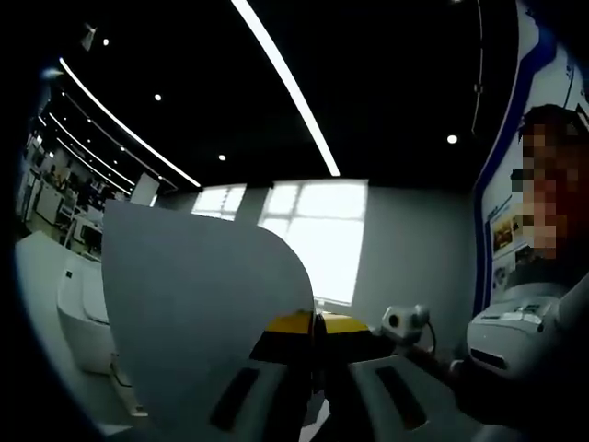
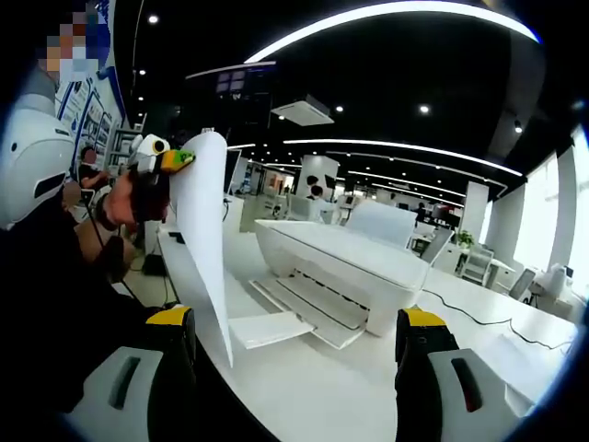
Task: Remove the paper from the printer output slot and place it on top of the printer
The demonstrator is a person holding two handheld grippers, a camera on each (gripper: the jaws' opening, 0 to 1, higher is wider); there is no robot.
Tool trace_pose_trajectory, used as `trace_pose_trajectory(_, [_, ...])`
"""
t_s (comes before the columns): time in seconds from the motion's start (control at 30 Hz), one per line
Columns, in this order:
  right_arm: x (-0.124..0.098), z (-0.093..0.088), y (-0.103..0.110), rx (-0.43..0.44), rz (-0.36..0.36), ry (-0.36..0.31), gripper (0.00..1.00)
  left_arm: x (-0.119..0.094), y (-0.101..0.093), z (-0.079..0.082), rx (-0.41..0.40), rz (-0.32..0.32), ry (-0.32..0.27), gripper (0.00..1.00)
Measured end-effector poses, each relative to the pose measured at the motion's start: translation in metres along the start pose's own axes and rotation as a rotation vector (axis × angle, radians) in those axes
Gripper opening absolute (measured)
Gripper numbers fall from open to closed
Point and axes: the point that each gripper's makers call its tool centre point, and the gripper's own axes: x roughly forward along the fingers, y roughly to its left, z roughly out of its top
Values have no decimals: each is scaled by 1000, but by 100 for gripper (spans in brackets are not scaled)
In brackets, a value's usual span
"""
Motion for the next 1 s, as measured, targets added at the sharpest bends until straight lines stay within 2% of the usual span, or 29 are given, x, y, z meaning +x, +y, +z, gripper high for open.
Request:
trace_pose_trajectory(0.37, [0, 1, 0, 0, 0, -1, 85, 1, -1, 14, 20, -7, -9, 6])
trace_pose_trajectory(0.67, [0, 3, 1, -3, -1, -4, 85, 1, -1, 25, 25, -2, -41, 6])
trace_pose_trajectory(1.0, [-1, 4, 0, -4, -1, -3, 85, 2, -3, 29, 33, -5, -45, 6])
